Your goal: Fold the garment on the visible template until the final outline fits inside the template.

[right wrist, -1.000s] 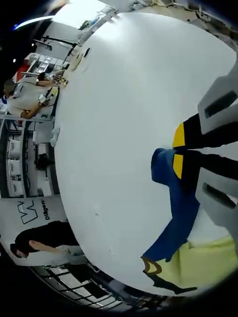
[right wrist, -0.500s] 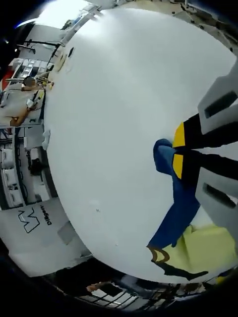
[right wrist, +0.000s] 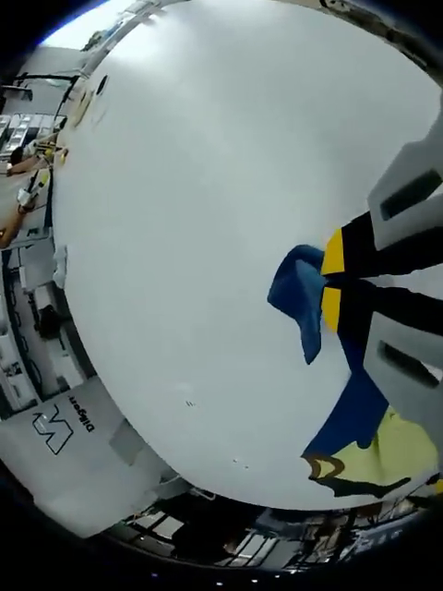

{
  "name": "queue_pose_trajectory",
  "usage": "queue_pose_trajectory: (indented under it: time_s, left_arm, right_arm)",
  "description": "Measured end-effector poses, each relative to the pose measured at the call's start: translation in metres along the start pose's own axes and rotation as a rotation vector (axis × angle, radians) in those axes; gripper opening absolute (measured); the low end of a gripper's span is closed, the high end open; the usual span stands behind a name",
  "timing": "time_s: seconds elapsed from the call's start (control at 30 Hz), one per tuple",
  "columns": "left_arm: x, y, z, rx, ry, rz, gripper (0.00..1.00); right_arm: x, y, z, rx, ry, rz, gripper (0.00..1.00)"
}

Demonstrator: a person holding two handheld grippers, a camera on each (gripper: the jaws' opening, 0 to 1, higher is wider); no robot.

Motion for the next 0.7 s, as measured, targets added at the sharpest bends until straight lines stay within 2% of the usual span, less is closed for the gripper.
queue_pose_trajectory:
  time_s: [0.2, 0.23, 0.3, 0.43, 0.6, 0.67, 0.7]
  left_arm:
    - [0.0, -0.004, -0.001, -0.021, 0.007, 0.025, 0.83]
    - [-0.001, -0.004, -0.001, -0.021, 0.009, 0.027, 0.82]
    - [-0.001, -0.004, -0.001, -0.019, 0.01, 0.027, 0.82]
    - [-0.001, -0.003, -0.002, -0.021, 0.008, 0.022, 0.82]
    - [-0.001, -0.003, -0.002, -0.019, 0.008, 0.019, 0.82]
    - [-0.001, -0.003, -0.002, -0.022, 0.005, 0.018, 0.82]
    - [-0.001, -0.003, -0.002, -0.022, 0.005, 0.018, 0.82]
  right_arm:
    - [-0.005, 0.006, 0.01, -0.039, 0.07, 0.014, 0.0]
    - [-0.008, 0.008, 0.014, -0.052, 0.107, 0.016, 0.0]
    - [-0.011, 0.009, 0.019, -0.067, 0.15, 0.019, 0.0]
    - [-0.017, 0.008, 0.029, -0.087, 0.193, 0.021, 0.02]
    - [-0.026, 0.006, 0.033, -0.015, 0.208, 0.045, 0.04]
    - [-0.025, 0.004, 0.036, 0.013, 0.229, 0.037, 0.09]
    - [-0.025, 0.005, 0.037, 0.03, 0.244, 0.029, 0.14]
Point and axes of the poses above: the point that each gripper's makers call its tool centre point, and the gripper's own axes: x roughly backward along the fingers, z roughly to its left, y roughly out of its top, the point moved 9 cm from there along x, roughly backward along the fingers, and after that the axes turned 6 degrees about x, right-handed, at the moved point
